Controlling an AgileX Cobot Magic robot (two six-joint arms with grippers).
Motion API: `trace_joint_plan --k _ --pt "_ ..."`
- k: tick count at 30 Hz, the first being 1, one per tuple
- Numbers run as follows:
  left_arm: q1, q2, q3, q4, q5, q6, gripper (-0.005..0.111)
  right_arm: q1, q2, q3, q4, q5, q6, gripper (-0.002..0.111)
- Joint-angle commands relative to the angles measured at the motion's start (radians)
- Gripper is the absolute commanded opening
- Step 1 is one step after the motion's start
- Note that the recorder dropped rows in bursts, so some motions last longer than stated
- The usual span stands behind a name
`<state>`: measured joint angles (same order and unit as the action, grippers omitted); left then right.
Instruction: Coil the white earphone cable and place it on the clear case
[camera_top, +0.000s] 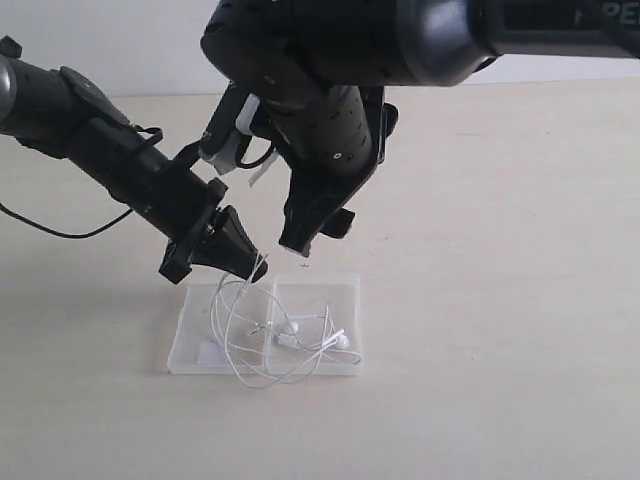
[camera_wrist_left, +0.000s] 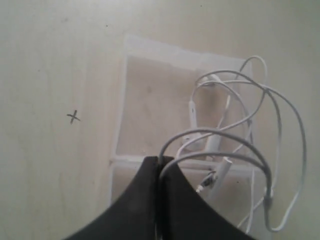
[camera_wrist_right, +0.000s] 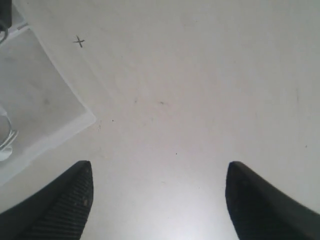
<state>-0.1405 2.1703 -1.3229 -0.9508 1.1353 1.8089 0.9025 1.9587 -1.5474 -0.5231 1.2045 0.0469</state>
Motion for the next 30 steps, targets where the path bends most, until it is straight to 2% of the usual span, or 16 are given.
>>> trace_joint_plan --k 1,2,4,5,7,8,10,16,20,23,30 --pt "0.001 -0.010 -0.003 0.005 0.034 -0.016 0.000 -0.010 -0.009 -0.005 -0.007 -0.032 0.007 0.070" --pt "0.001 -0.010 -0.003 0.005 0.034 -0.016 0.002 -0.010 -0.009 -0.005 -0.007 -0.034 0.007 0.070" --pt "0.001 -0.010 -0.003 0.005 0.019 -0.016 0.021 -0.010 -0.009 -0.005 -0.007 -0.053 0.007 0.070" --pt "0.001 -0.010 -0.003 -0.004 -0.011 -0.020 0.038 -0.010 -0.009 -0.005 -0.007 -0.053 0.007 0.070" --pt "0.001 -0.010 -0.003 -0.002 -0.038 -0.042 0.060 -0.010 -0.009 -0.005 -0.007 -0.053 0.007 0.070" --pt "0.001 -0.012 -0.003 -0.002 -0.040 -0.042 0.064 -0.010 -0.009 -0.005 -0.007 -0.053 0.007 0.070" --pt "0.001 -0.021 -0.003 0.002 -0.080 -0.042 0.066 -0.010 -0.009 -0.005 -0.007 -0.053 0.007 0.070" --pt "0.001 -0.051 -0.003 0.195 -0.114 -0.182 0.063 -0.010 -0.009 -0.005 -0.009 -0.052 0.002 0.070" --pt "0.001 -0.099 -0.003 0.182 -0.100 -0.182 0.051 -0.010 -0.009 -0.005 -0.009 -0.052 0.002 0.070" --pt "0.001 -0.130 -0.003 0.173 -0.068 -0.180 0.046 -0.010 -0.009 -0.005 -0.009 -0.052 0.002 0.070" --pt "0.001 -0.152 -0.003 0.158 -0.033 -0.180 0.045 -0.010 -0.009 -0.005 -0.023 -0.052 0.000 0.070"
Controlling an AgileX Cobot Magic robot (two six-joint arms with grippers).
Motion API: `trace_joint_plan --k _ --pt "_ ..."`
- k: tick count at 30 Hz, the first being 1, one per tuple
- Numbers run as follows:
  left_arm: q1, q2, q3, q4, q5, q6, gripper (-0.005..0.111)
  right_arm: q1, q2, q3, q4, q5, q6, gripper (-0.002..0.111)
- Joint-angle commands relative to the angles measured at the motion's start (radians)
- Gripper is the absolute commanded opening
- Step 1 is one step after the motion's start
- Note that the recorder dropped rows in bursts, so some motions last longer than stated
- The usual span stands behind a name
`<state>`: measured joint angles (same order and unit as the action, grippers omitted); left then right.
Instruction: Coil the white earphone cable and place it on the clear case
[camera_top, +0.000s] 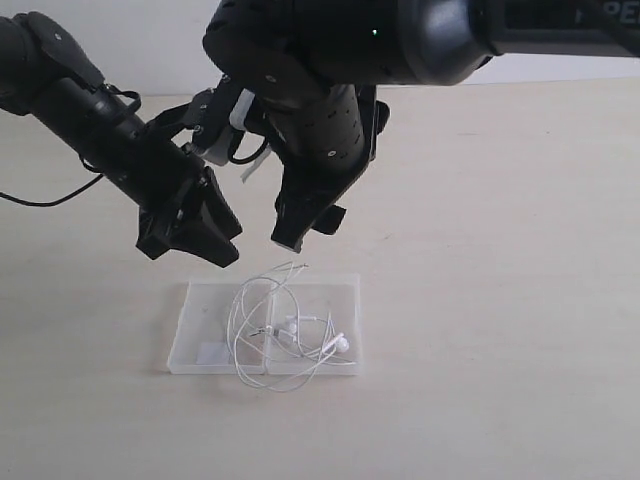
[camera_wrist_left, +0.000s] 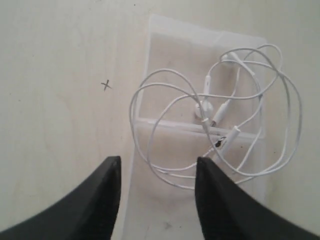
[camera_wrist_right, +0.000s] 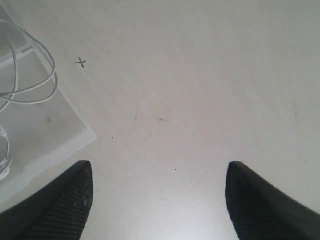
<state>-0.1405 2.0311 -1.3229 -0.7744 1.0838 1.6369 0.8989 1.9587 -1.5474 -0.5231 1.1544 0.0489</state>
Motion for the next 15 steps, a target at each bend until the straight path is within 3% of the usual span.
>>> trace_joint_plan --k 1,3,7,12,15 --pt "0.001 -0.014 -0.003 -0.022 0.018 -0.008 0.044 -0.006 -0.009 -0.005 -0.032 -0.001 0.001 0.070" --pt "0.001 -0.019 -0.003 -0.033 0.018 -0.013 0.035 -0.006 -0.009 -0.005 -0.044 -0.001 0.003 0.070" --pt "0.003 -0.040 -0.003 -0.048 0.013 -0.030 0.000 -0.006 -0.023 -0.005 -0.033 -0.017 0.021 0.065" --pt "0.036 -0.081 0.026 -0.200 -0.109 -0.159 0.000 -0.006 -0.106 0.082 -0.047 -0.179 0.117 0.037" --pt "0.055 -0.118 0.123 -0.362 -0.223 -0.126 0.000 -0.006 -0.193 0.200 -0.113 -0.308 0.230 0.012"
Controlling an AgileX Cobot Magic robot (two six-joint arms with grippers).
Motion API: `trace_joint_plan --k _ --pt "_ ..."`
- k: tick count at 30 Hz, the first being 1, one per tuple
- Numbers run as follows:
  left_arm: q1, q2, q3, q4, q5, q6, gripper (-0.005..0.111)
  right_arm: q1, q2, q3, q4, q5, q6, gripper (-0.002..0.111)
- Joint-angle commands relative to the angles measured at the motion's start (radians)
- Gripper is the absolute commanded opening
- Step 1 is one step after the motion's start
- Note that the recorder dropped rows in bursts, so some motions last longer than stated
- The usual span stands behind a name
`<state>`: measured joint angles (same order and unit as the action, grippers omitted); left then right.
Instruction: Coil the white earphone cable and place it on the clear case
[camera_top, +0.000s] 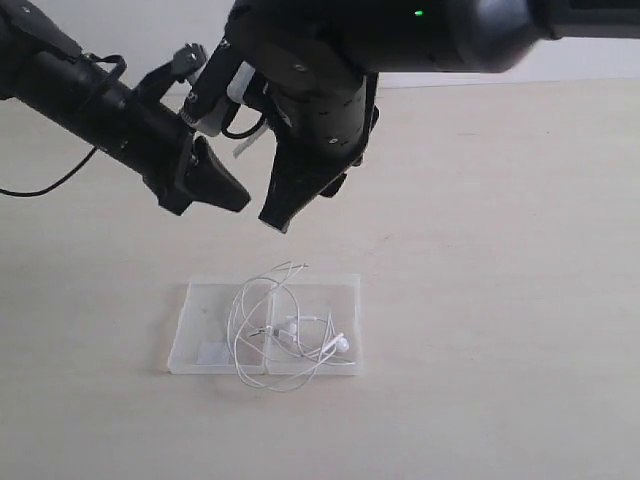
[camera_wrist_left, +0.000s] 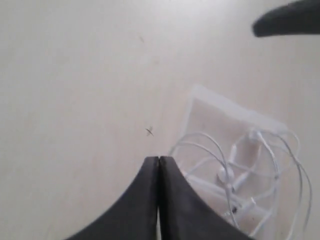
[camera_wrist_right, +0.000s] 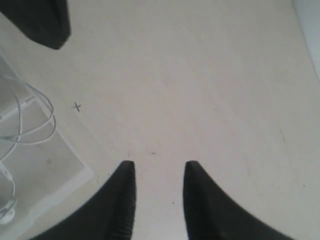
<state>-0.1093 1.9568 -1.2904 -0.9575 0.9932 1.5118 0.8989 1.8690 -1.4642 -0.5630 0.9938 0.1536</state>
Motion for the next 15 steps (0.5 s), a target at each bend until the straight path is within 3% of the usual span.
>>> trace_joint_plan --k 1,7,15 --pt "0.028 -0.061 0.133 -0.249 -0.176 0.034 0.000 -0.006 -0.138 0.162 -0.105 -0.184 0.174 0.004" --pt "0.026 -0.209 0.417 -0.787 -0.232 0.474 0.000 -0.006 -0.354 0.407 -0.176 -0.364 0.349 0.000" --pt "0.026 -0.538 0.642 -0.787 -0.248 0.467 0.000 -0.006 -0.622 0.696 -0.172 -0.731 0.438 0.000"
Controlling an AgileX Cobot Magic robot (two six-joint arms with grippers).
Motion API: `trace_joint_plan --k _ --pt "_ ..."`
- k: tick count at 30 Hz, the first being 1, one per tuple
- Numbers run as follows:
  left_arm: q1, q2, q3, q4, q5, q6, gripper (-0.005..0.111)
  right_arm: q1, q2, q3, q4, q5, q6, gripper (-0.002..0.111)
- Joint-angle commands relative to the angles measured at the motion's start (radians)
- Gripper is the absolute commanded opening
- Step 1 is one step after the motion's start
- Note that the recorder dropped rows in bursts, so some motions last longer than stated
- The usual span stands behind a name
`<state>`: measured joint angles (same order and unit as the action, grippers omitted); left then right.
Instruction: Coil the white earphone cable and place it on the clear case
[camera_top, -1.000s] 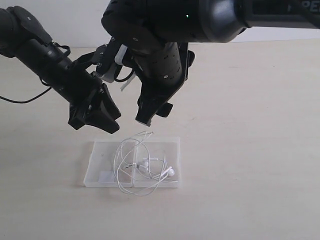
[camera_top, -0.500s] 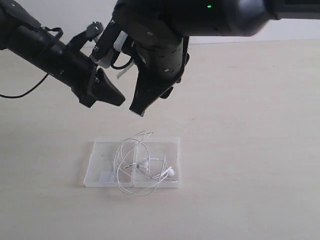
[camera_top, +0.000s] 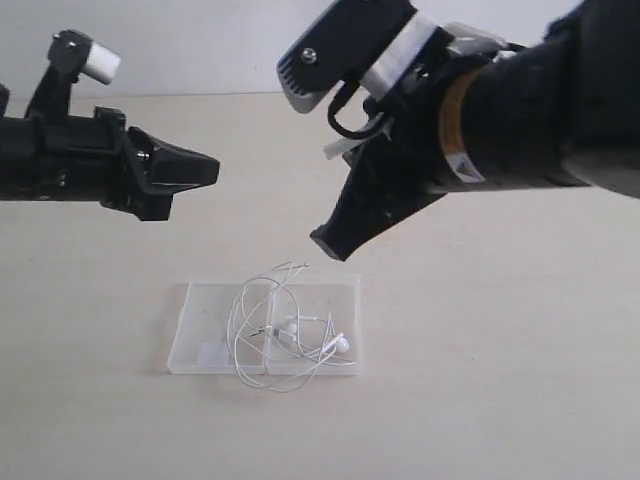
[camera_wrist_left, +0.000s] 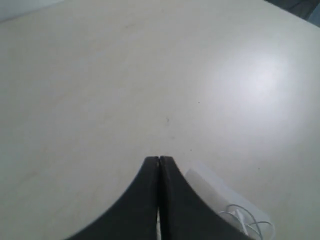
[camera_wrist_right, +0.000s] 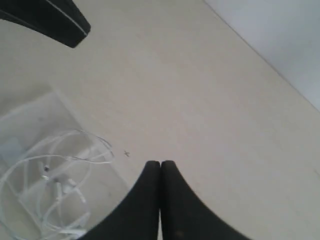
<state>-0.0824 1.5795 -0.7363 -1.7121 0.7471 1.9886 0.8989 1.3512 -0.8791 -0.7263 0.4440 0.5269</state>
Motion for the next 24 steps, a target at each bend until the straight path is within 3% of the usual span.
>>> trace_joint_plan --k 1,12,24 --pt "-0.001 -0.201 0.110 -0.032 -0.002 -0.023 0.000 -0.006 -0.129 0.137 -0.008 -0.208 0.071 0.000" --pt "-0.001 -0.649 0.325 -0.032 0.011 -0.137 0.000 -0.006 -0.222 0.219 -0.002 -0.192 0.164 0.000" --pt "-0.001 -0.716 0.332 0.007 0.011 -0.137 0.000 -0.006 -0.222 0.219 -0.002 -0.192 0.164 0.000"
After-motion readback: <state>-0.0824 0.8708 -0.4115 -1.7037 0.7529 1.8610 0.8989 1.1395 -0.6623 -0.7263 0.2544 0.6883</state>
